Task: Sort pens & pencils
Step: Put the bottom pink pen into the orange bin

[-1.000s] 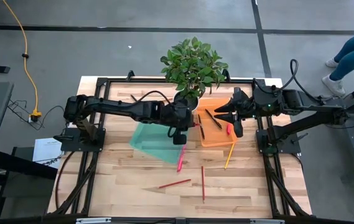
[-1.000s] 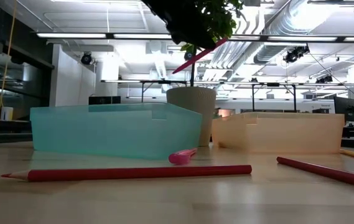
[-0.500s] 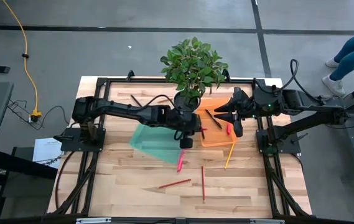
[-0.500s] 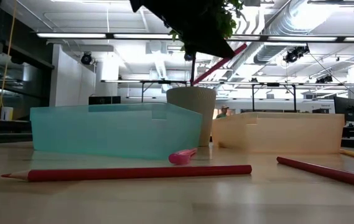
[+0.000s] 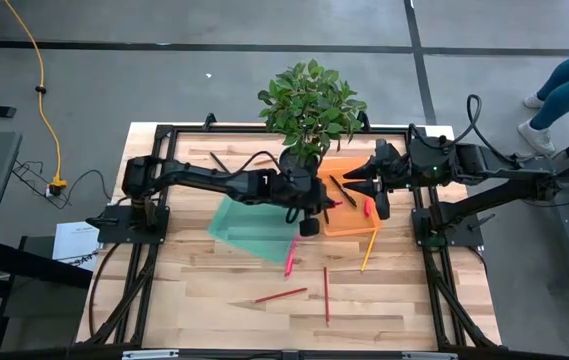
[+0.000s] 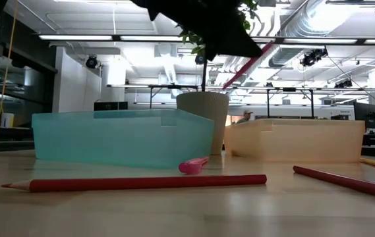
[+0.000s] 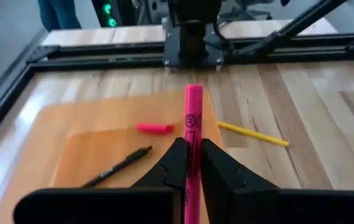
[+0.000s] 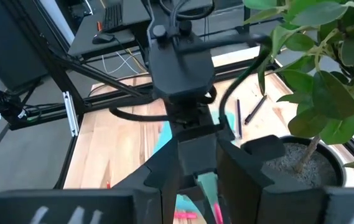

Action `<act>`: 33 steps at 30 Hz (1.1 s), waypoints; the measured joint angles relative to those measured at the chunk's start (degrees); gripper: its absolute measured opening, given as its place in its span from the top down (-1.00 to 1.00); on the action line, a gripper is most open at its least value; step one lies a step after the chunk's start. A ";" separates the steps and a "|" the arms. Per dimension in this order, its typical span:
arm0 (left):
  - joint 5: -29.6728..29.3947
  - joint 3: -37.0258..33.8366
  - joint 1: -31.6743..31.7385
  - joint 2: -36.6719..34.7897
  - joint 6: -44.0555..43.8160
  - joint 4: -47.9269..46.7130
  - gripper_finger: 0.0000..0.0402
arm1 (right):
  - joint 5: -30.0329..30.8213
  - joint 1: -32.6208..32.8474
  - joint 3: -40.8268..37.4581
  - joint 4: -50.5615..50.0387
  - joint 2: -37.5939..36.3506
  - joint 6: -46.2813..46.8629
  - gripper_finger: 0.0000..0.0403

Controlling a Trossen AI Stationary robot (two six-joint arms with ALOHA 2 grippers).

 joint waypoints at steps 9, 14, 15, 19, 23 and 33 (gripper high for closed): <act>0.96 0.05 0.27 3.77 -3.72 7.94 0.92 | -0.02 0.01 0.00 0.49 -0.02 0.43 0.51; 1.17 -0.05 0.27 5.26 -4.48 11.36 0.92 | -0.04 0.02 0.00 0.81 -0.02 0.44 0.51; 1.29 -0.13 0.31 5.40 -4.49 11.78 0.92 | -0.04 0.02 0.00 0.86 -0.02 0.44 0.51; 1.05 -0.03 0.31 6.33 -4.45 16.19 0.92 | -0.06 0.02 0.00 1.36 -0.02 0.44 0.51; 1.05 0.03 0.31 7.03 -4.32 19.49 0.92 | -0.31 0.02 0.00 1.49 -0.02 0.46 0.51; 1.34 -0.10 1.53 7.98 -4.48 19.75 0.92 | -0.24 0.02 0.00 2.32 -0.02 0.44 0.51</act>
